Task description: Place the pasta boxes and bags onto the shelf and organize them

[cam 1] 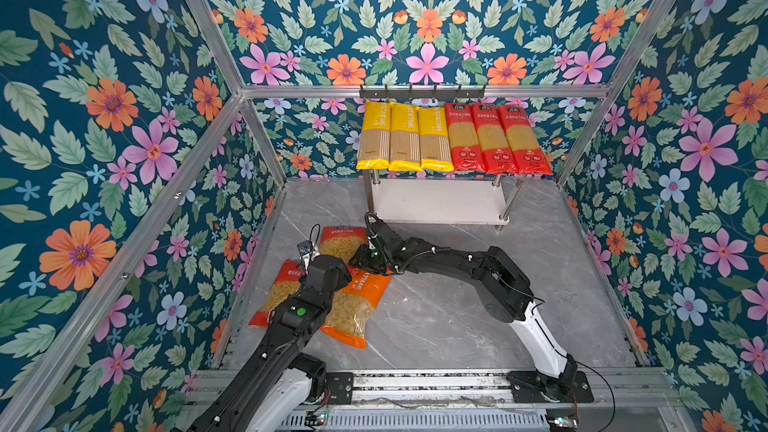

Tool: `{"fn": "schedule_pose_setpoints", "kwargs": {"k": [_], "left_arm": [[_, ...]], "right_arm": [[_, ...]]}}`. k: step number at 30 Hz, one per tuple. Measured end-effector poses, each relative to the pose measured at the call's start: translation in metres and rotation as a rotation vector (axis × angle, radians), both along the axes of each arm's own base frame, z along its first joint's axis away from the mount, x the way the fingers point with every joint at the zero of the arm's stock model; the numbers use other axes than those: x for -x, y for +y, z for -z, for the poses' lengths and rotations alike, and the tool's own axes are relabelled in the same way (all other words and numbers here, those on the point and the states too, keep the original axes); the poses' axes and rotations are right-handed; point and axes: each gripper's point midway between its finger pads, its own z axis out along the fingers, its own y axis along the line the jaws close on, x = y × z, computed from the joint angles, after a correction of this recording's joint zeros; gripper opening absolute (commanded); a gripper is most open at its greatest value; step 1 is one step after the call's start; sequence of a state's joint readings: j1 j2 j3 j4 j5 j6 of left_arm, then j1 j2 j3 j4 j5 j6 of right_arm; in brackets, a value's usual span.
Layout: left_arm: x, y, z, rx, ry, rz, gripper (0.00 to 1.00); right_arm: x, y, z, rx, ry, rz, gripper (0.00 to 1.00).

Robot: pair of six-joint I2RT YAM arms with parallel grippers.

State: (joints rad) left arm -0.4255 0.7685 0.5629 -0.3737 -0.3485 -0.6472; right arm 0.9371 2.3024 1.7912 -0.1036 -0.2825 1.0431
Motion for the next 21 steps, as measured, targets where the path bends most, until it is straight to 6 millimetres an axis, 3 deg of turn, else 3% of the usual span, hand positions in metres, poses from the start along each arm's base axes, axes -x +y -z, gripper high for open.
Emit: {"fn": "schedule_pose_setpoints", "kwargs": {"k": [6,15,21], "left_arm": [[-0.006,-0.005,-0.016,0.003,-0.024,0.022,0.74],[-0.011,-0.018,-0.029,0.041,-0.036,0.073,0.72],[-0.014,-0.046,-0.031,0.087,-0.030,0.171,0.72]], "right_arm": [[0.004,-0.013,-0.012,-0.042,-0.003,0.005,0.00],[0.011,-0.066,-0.027,-0.113,0.035,0.066,0.00],[0.027,-0.129,-0.039,-0.143,0.047,0.110,0.00]]}}
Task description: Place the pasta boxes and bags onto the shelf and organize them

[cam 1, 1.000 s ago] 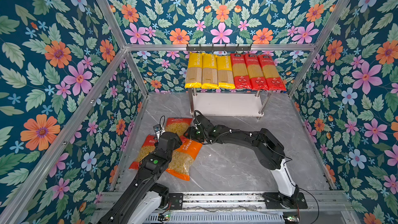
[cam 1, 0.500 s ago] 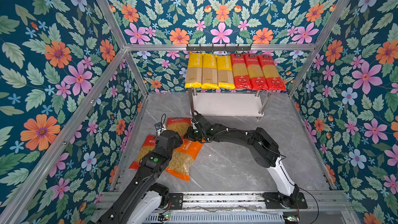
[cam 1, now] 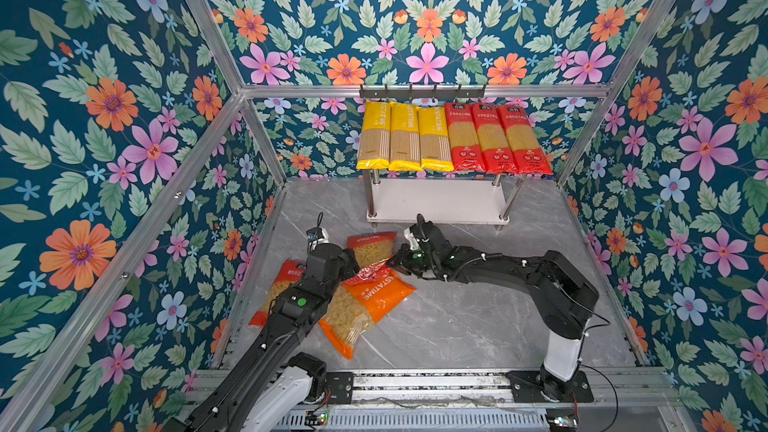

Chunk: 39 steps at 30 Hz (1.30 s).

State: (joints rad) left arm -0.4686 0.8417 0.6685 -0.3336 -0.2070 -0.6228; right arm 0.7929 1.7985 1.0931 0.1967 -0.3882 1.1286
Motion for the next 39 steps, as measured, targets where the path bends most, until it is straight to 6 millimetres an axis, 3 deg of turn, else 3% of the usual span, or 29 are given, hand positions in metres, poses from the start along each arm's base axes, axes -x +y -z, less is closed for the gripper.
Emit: {"fn": "schedule_pose_setpoints", "kwargs": {"k": [7,12,15,19,24,28,31,34,39], "left_arm": [[-0.001,-0.051,0.008,0.033,0.011,0.134,0.72],[0.004,-0.102,0.026,0.040,0.040,0.266,0.72],[0.001,-0.116,0.038,0.055,0.057,0.289,0.72],[0.000,-0.130,0.047,0.077,0.068,0.324,0.72],[0.003,-0.140,0.063,0.114,0.097,0.356,0.73],[0.009,-0.155,0.082,0.146,0.143,0.394,0.73],[0.016,-0.173,0.091,0.176,0.163,0.442,0.73],[0.021,-0.184,0.100,0.197,0.181,0.469,0.73],[0.021,-0.195,0.113,0.233,0.201,0.471,0.72]], "right_arm": [[0.025,-0.094,-0.008,0.026,-0.018,0.102,0.00],[0.053,-0.135,-0.001,0.111,-0.035,0.120,0.00],[0.075,-0.156,0.022,0.174,-0.002,0.117,0.00],[0.099,-0.188,0.043,0.252,0.065,0.136,0.25],[0.095,-0.225,0.024,0.284,0.018,0.243,0.33],[0.087,-0.228,0.009,0.312,-0.020,0.241,0.34],[0.078,-0.222,0.009,0.340,-0.017,0.237,0.34],[0.068,-0.201,0.008,0.349,-0.036,0.196,0.34],[0.052,-0.187,0.033,0.380,-0.022,0.182,0.34]]}}
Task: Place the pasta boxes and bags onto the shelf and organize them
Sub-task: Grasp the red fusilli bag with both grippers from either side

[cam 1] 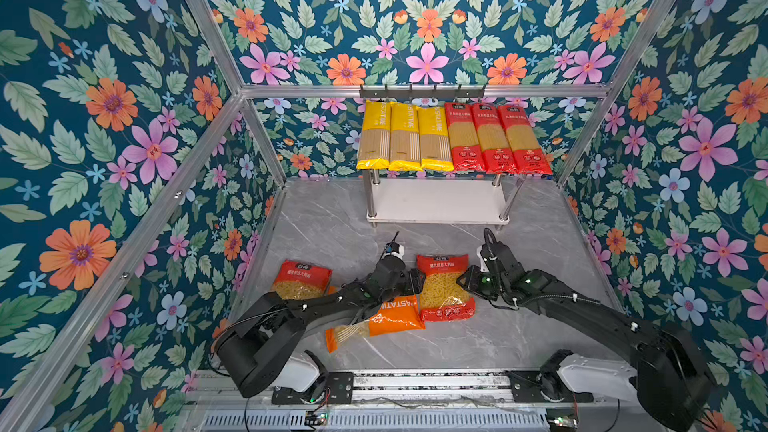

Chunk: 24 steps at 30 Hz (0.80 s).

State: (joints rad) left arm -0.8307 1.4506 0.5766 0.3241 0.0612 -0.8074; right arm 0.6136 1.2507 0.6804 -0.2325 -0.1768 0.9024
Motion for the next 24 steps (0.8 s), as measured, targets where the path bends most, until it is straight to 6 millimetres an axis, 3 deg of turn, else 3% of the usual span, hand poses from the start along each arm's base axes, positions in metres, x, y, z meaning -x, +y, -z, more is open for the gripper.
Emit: {"fn": "schedule_pose_setpoints", "kwargs": {"k": [6,11,16,24], "left_arm": [[0.004,-0.009,0.011,0.003,0.018,0.027,0.71],[0.004,-0.009,0.012,0.008,0.024,0.018,0.72],[0.004,-0.014,0.015,0.019,0.028,0.019,0.76],[0.003,-0.032,0.023,0.074,0.045,0.039,0.72]], "right_arm": [[0.005,-0.001,0.031,0.018,0.070,0.001,0.35],[-0.006,-0.016,0.016,-0.036,0.052,0.029,0.43],[-0.017,-0.034,0.010,-0.082,0.067,0.046,0.63],[-0.013,-0.026,0.028,-0.085,0.148,-0.010,0.66]]}}
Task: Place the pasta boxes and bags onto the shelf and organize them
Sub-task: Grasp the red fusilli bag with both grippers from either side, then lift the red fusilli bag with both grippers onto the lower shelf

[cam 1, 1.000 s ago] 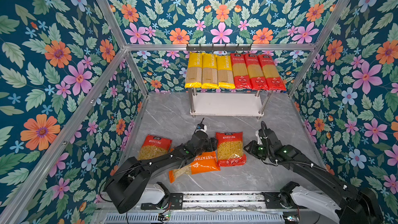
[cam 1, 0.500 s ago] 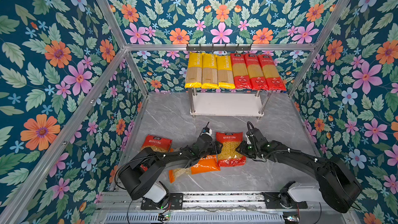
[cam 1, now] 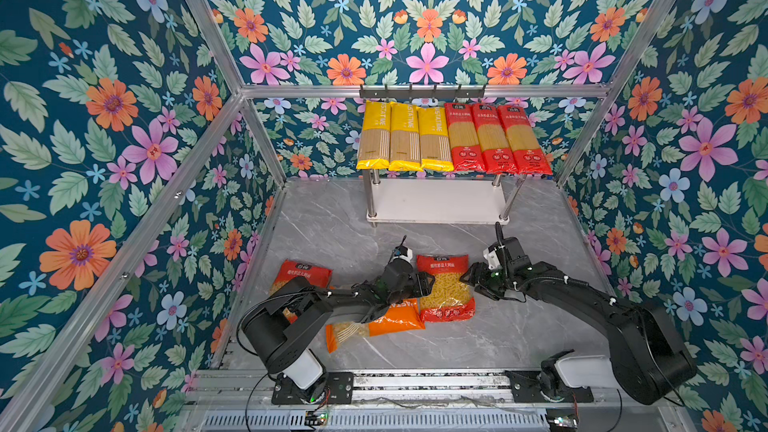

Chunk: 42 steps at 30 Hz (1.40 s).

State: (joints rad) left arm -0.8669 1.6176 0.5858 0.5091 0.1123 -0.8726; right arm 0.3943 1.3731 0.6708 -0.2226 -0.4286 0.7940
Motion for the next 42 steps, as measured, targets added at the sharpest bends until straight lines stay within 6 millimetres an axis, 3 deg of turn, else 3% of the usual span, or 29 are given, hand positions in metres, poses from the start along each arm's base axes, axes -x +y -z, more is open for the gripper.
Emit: {"fn": "schedule_pose_setpoints", "kwargs": {"k": [6,12,17,23,27,32,37,42], "left_arm": [[0.000,-0.017,0.004,0.017,0.001,0.021,0.67],[-0.002,-0.018,0.003,0.048,-0.023,0.012,0.47],[-0.004,-0.018,-0.009,0.060,-0.058,0.022,0.31],[-0.010,-0.014,-0.029,0.075,-0.109,0.035,0.24],[-0.019,-0.009,-0.054,0.087,-0.172,0.033,0.19],[-0.046,-0.003,-0.091,0.113,-0.257,0.015,0.16],[-0.091,0.007,-0.129,0.118,-0.367,-0.020,0.16],[-0.142,0.022,-0.141,0.065,-0.452,-0.077,0.18]], "right_arm": [[0.002,0.031,0.013,-0.006,0.002,-0.090,0.52],[-0.001,0.042,0.017,-0.032,-0.044,-0.115,0.28],[-0.006,0.046,0.003,-0.066,-0.121,-0.120,0.15],[-0.014,0.054,-0.018,-0.119,-0.198,-0.136,0.05],[-0.022,0.058,-0.037,-0.163,-0.267,-0.140,0.00],[-0.049,0.061,-0.071,-0.235,-0.371,-0.107,0.00],[-0.093,0.073,-0.114,-0.273,-0.518,-0.082,0.00],[-0.150,0.093,-0.124,-0.278,-0.623,-0.062,0.00]]}}
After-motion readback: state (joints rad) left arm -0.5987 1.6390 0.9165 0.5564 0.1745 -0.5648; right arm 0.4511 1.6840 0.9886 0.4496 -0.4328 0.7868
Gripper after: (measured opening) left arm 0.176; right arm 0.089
